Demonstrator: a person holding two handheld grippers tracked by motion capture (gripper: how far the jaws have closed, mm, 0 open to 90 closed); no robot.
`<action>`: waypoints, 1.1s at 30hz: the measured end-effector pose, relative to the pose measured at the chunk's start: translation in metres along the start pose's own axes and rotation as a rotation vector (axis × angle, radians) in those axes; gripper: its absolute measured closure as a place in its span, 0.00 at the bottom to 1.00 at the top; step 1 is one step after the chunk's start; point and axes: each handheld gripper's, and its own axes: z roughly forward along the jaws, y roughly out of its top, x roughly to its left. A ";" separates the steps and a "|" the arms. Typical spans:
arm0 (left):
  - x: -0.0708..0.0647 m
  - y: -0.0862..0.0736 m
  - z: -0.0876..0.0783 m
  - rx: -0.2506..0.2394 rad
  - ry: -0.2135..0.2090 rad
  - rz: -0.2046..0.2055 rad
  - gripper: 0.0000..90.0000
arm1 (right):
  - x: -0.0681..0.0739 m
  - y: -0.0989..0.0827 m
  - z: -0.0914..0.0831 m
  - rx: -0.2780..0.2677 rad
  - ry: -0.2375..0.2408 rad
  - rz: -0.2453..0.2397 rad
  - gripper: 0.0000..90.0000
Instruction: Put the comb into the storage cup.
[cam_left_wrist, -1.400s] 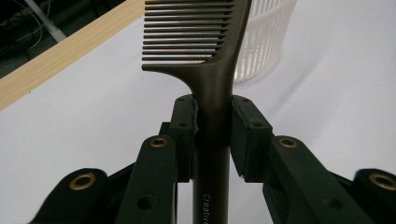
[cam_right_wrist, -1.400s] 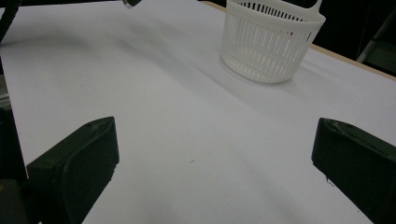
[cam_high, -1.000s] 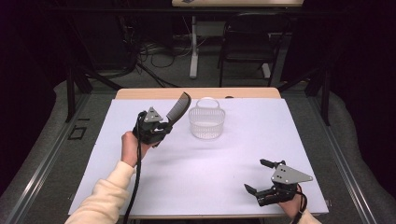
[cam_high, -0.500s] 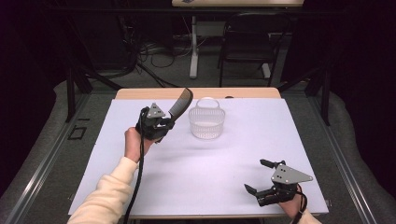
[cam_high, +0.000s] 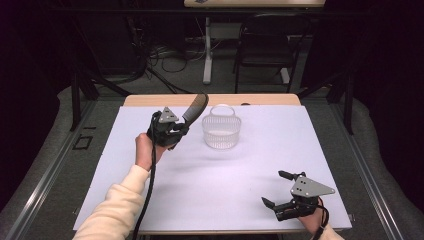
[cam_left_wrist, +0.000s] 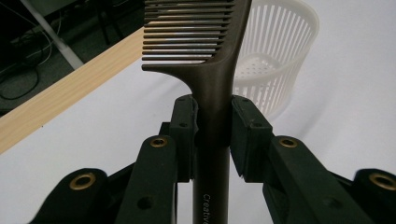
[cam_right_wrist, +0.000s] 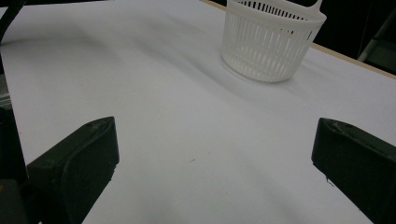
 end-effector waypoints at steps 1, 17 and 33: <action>0.000 0.000 0.000 -0.006 0.001 -0.001 0.80 | 0.000 0.000 0.000 0.000 0.000 0.000 0.00; 0.000 0.011 0.006 -0.016 -0.005 0.008 0.80 | 0.000 0.000 0.000 0.001 -0.001 -0.001 0.00; -0.002 0.023 0.014 -0.013 -0.028 0.032 0.80 | 0.000 0.000 -0.001 -0.001 -0.001 -0.001 0.00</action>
